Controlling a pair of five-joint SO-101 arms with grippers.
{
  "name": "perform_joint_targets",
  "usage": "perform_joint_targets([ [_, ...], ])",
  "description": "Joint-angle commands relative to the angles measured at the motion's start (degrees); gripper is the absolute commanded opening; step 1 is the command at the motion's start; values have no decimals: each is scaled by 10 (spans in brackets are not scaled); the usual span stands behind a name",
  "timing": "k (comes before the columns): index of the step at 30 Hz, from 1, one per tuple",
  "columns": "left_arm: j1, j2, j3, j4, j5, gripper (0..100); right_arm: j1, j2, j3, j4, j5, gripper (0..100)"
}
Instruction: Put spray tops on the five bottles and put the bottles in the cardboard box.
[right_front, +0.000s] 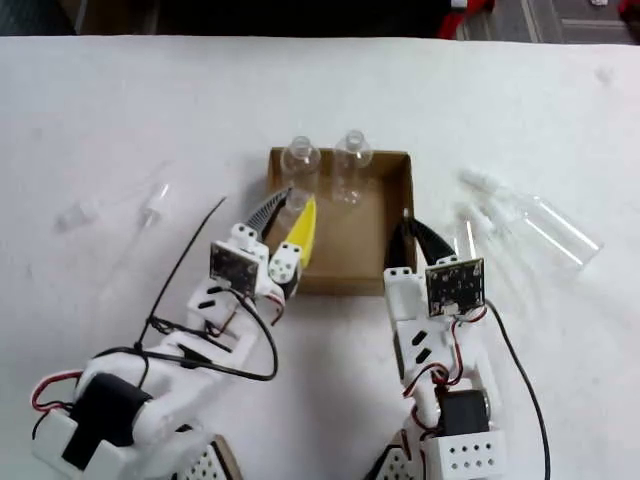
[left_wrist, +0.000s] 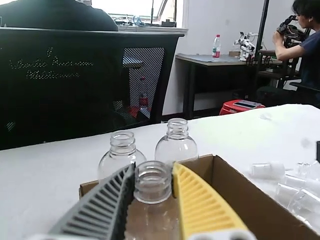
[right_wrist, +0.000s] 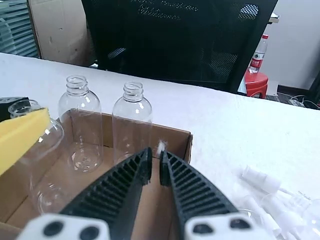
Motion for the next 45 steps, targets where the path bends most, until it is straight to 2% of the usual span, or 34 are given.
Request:
perform_joint_targets([
  [1, -8, -2, -19, -15, -2, 70, 2, -3, 5, -15, 6, 18],
  [5, -7, 0, -18, -15, -1, 151, 2, -3, 5, -15, 6, 18],
  [16, -9, -2, -18, -15, 0, 120, 1, -3, 5, -15, 6, 18],
  [20, -4, -7, -4, -20, 25, 121, 1, -3, 5, -15, 6, 18],
  [26, -20, -87, 9, 0, 53, 121, 0, -3, 5, -15, 6, 18],
  [35, -22, -284, 16, 232, 58, 121, 0, -2, 5, -15, 6, 18],
  [39, -22, -387, 16, 340, 100, 121, 0, -2, 5, -15, 6, 18],
  [45, -22, -571, 15, 505, 105, 121, 0, -2, 5, -15, 6, 18],
])
